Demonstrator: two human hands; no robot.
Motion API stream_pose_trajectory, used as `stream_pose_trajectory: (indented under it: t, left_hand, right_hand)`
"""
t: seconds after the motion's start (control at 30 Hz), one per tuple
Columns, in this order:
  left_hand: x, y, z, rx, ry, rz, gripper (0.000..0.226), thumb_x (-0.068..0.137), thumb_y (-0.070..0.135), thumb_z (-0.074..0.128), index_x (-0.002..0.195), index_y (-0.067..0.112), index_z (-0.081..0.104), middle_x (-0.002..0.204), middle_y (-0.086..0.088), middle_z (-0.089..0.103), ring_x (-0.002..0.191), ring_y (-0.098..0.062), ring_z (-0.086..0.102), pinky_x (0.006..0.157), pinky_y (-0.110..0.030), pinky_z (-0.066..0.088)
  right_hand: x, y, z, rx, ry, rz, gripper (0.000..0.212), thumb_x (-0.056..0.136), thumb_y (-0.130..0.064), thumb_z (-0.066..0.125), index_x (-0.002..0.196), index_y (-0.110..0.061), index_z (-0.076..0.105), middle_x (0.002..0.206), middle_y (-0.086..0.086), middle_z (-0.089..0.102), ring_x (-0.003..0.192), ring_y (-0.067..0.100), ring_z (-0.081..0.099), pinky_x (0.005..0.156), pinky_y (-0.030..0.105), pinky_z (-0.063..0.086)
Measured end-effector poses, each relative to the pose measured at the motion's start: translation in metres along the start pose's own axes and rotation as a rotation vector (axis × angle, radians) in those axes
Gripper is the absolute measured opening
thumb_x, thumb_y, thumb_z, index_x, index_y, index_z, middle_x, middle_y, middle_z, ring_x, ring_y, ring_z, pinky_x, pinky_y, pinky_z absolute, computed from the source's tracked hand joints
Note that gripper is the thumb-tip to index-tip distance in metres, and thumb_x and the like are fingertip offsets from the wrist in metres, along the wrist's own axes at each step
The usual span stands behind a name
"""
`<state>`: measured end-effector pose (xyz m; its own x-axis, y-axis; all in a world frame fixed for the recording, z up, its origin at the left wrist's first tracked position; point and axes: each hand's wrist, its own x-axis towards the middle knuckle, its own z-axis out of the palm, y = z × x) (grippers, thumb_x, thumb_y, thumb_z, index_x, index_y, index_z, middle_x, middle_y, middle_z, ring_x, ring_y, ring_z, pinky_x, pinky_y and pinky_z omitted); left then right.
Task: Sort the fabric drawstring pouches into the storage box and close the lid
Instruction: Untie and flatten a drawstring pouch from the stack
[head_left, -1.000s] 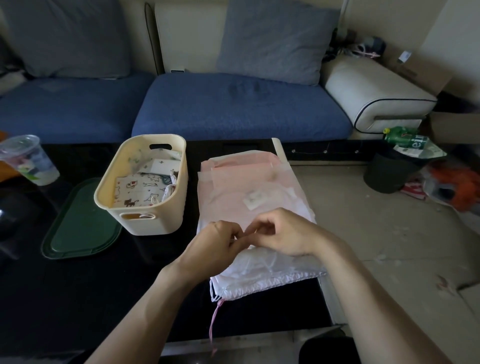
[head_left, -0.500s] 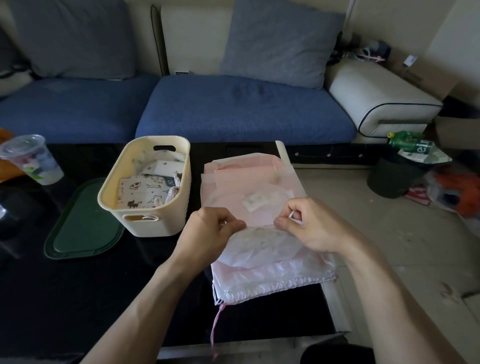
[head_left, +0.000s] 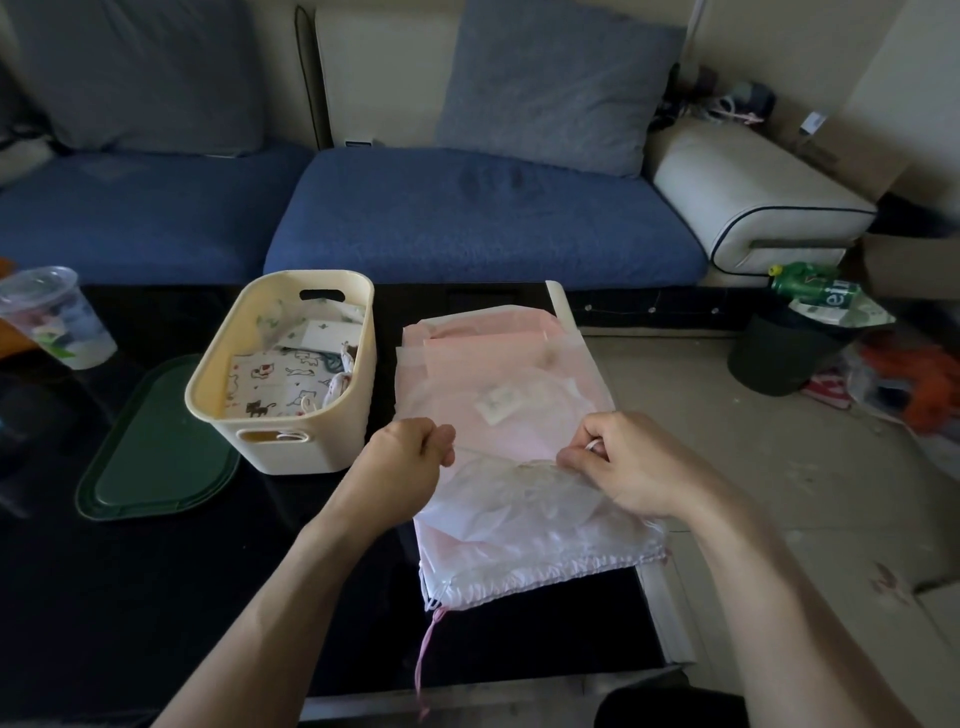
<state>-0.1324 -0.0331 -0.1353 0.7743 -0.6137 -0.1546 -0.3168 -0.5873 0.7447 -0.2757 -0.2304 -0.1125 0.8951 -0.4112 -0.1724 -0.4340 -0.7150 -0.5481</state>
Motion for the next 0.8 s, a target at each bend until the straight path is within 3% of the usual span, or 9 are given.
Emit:
stream_pose_trajectory:
  t: [0.07, 0.13, 0.3, 0.37, 0.43, 0.53, 0.6, 0.7, 0.8]
  left_hand:
    - [0.001, 0.003, 0.000, -0.202, -0.052, -0.084, 0.044, 0.105, 0.029, 0.044, 0.065, 0.013, 0.054, 0.066, 0.000, 0.054, 0.056, -0.017, 0.045, 0.061, -0.029, 0.039]
    - [-0.001, 0.008, -0.004, -0.415, -0.146, -0.135, 0.043, 0.106, 0.028, 0.042, 0.070, 0.009, 0.055, 0.073, -0.007, 0.055, 0.059, -0.021, 0.046, 0.055, -0.029, 0.036]
    - [-0.009, 0.014, -0.019, -0.759, -0.331, -0.146, 0.045, 0.105, 0.025, 0.042, 0.092, -0.013, 0.062, 0.105, -0.018, 0.073, 0.051, -0.020, 0.058, 0.042, -0.021, 0.022]
    - [-0.010, 0.015, -0.017, -0.814, -0.361, -0.144, 0.043, 0.106, 0.026, 0.039, 0.084, -0.005, 0.059, 0.101, -0.019, 0.073, 0.047, -0.020, 0.055, 0.040, -0.020, 0.020]
    - [-0.012, 0.015, -0.010, -0.833, -0.380, -0.139, 0.035, 0.107, 0.023, 0.036, 0.083, 0.004, 0.054, 0.089, -0.014, 0.066, 0.043, -0.017, 0.047, 0.039, -0.019, 0.022]
    - [-0.014, 0.017, 0.001, -0.729, -0.423, -0.071, 0.027, 0.108, 0.016, 0.036, 0.093, 0.005, 0.056, 0.075, -0.002, 0.055, 0.043, -0.011, 0.033, 0.041, -0.018, 0.024]
    - [-0.016, 0.017, 0.004, -0.631, -0.422, -0.021, 0.023, 0.105, 0.012, 0.043, 0.096, 0.003, 0.062, 0.067, -0.002, 0.060, 0.043, -0.010, 0.039, 0.044, -0.018, 0.029]
    - [-0.015, 0.015, 0.007, -0.559, -0.374, -0.017, 0.016, 0.099, 0.011, 0.057, 0.097, 0.005, 0.072, 0.088, -0.018, 0.071, 0.050, -0.014, 0.057, 0.047, -0.021, 0.041]
    - [-0.015, 0.016, 0.008, -0.506, -0.338, -0.006, 0.017, 0.097, 0.015, 0.061, 0.103, 0.002, 0.072, 0.082, -0.013, 0.074, 0.049, -0.017, 0.061, 0.047, -0.024, 0.045]
  right_hand:
    - [0.000, -0.003, 0.002, 0.000, -0.031, 0.003, 0.019, 0.096, -0.037, 0.065, 0.082, -0.024, 0.064, 0.078, -0.009, 0.064, 0.066, 0.005, 0.059, 0.057, 0.024, 0.045]
    - [0.000, -0.006, 0.005, 0.003, -0.071, 0.010, 0.017, 0.096, -0.037, 0.064, 0.086, -0.023, 0.066, 0.088, -0.006, 0.067, 0.073, 0.010, 0.065, 0.064, 0.030, 0.053]
    - [-0.002, -0.015, 0.018, -0.016, -0.160, -0.040, 0.015, 0.096, -0.038, 0.063, 0.086, -0.027, 0.064, 0.098, -0.006, 0.067, 0.083, 0.006, 0.064, 0.065, 0.023, 0.047]
    - [-0.002, -0.019, 0.022, -0.017, -0.176, -0.049, 0.015, 0.098, -0.035, 0.062, 0.085, -0.027, 0.063, 0.094, -0.009, 0.064, 0.081, 0.007, 0.063, 0.064, 0.024, 0.049]
    - [-0.001, -0.023, 0.027, -0.027, -0.197, -0.056, 0.015, 0.098, -0.033, 0.060, 0.085, -0.025, 0.062, 0.092, -0.010, 0.062, 0.079, 0.009, 0.065, 0.065, 0.028, 0.053]
    - [-0.001, -0.027, 0.033, -0.030, -0.215, -0.055, 0.018, 0.097, -0.035, 0.061, 0.082, -0.026, 0.060, 0.091, -0.006, 0.063, 0.078, 0.015, 0.066, 0.066, 0.032, 0.052]
    - [-0.002, -0.028, 0.033, -0.010, -0.213, -0.044, 0.020, 0.097, -0.039, 0.062, 0.082, -0.025, 0.059, 0.087, -0.006, 0.063, 0.074, 0.014, 0.065, 0.060, 0.027, 0.049]
    - [-0.005, -0.029, 0.028, 0.049, -0.217, -0.003, 0.030, 0.095, -0.047, 0.062, 0.080, -0.021, 0.062, 0.074, -0.002, 0.068, 0.066, 0.016, 0.069, 0.059, 0.027, 0.048]
    - [-0.005, -0.027, 0.025, 0.002, -0.210, 0.025, 0.045, 0.093, -0.054, 0.061, 0.081, -0.010, 0.065, 0.073, 0.002, 0.067, 0.060, 0.017, 0.060, 0.057, 0.030, 0.042]
